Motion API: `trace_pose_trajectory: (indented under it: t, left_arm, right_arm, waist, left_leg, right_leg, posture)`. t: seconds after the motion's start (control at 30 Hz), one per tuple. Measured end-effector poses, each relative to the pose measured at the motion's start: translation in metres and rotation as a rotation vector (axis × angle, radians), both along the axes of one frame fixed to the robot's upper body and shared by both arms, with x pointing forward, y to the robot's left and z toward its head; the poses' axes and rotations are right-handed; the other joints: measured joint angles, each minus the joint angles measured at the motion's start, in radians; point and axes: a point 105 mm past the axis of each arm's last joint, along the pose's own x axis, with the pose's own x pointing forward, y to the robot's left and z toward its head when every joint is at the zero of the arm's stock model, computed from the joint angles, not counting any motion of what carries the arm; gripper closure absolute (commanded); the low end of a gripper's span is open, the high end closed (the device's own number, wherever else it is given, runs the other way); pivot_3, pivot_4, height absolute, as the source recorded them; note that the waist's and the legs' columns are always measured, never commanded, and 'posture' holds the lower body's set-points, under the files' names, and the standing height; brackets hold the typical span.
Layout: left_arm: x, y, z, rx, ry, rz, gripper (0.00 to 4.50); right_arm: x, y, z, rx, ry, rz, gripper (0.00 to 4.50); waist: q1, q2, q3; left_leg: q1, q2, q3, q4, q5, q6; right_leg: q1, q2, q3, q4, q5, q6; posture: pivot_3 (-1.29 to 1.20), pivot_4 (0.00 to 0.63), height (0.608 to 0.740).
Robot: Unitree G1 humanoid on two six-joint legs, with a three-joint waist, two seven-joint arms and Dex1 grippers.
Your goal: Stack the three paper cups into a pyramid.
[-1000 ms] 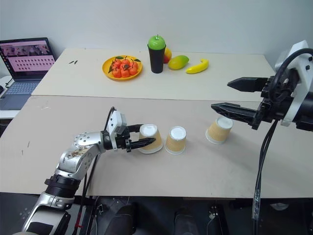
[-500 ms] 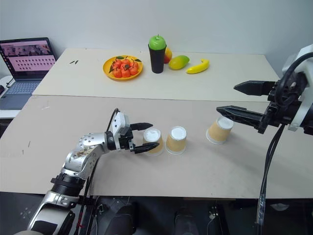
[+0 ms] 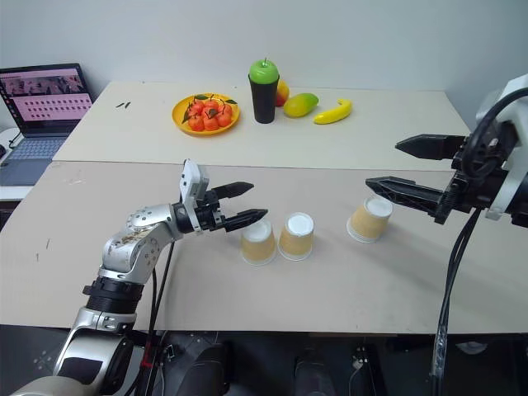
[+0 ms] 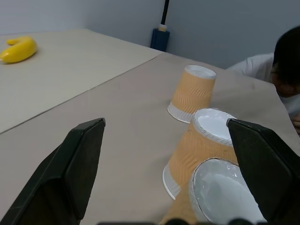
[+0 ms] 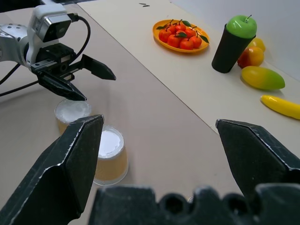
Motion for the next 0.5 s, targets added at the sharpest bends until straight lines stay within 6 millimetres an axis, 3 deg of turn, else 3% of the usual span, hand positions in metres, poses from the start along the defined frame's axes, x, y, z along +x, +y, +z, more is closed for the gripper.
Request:
trace_pose_trajectory:
  t: [0.07, 0.2, 0.3, 0.5]
  left_arm:
    - [0.001, -0.001, 0.008, -0.008, -0.012, 0.006, 0.05]
    - [0.003, 0.000, 0.047, -0.046, -0.075, 0.013, 0.05]
    - [0.001, 0.003, 0.065, -0.048, -0.099, 0.000, 0.05]
    - [-0.025, 0.042, 0.125, 0.021, -0.092, -0.087, 0.05]
  right_arm:
    - [0.000, 0.001, 0.001, 0.001, -0.007, 0.003, 0.00]
    - [0.003, 0.004, -0.005, 0.007, 0.012, 0.019, 0.00]
    - [0.003, 0.004, -0.009, 0.007, 0.024, 0.020, 0.00]
    - [0.009, -0.023, -0.054, -0.071, 0.138, -0.083, 0.00]
  waist:
    - [0.000, 0.000, 0.000]
    - [0.000, 0.000, 0.000]
    - [0.000, 0.000, 0.000]
    - [-0.009, 0.001, 0.000]
  left_leg:
    - [0.000, 0.000, 0.000, 0.000, 0.000, 0.000]
    - [0.000, 0.000, 0.000, 0.000, 0.000, 0.000]
    - [0.000, 0.000, 0.000, 0.000, 0.000, 0.000]
    - [0.000, 0.000, 0.000, -0.001, 0.000, 0.001]
  right_leg:
    - [0.000, 0.000, 0.000, 0.000, 0.000, 0.000]
    - [0.000, 0.000, 0.000, 0.000, 0.000, 0.000]
    - [0.000, 0.000, 0.000, 0.000, 0.000, 0.000]
    - [0.000, 0.000, 0.000, 0.000, -0.001, 0.001]
  posture:
    - [0.00, 0.150, 0.735]
    - [0.00, 0.150, 0.735]
    - [0.00, 0.150, 0.735]
    - [0.00, 0.150, 0.735]
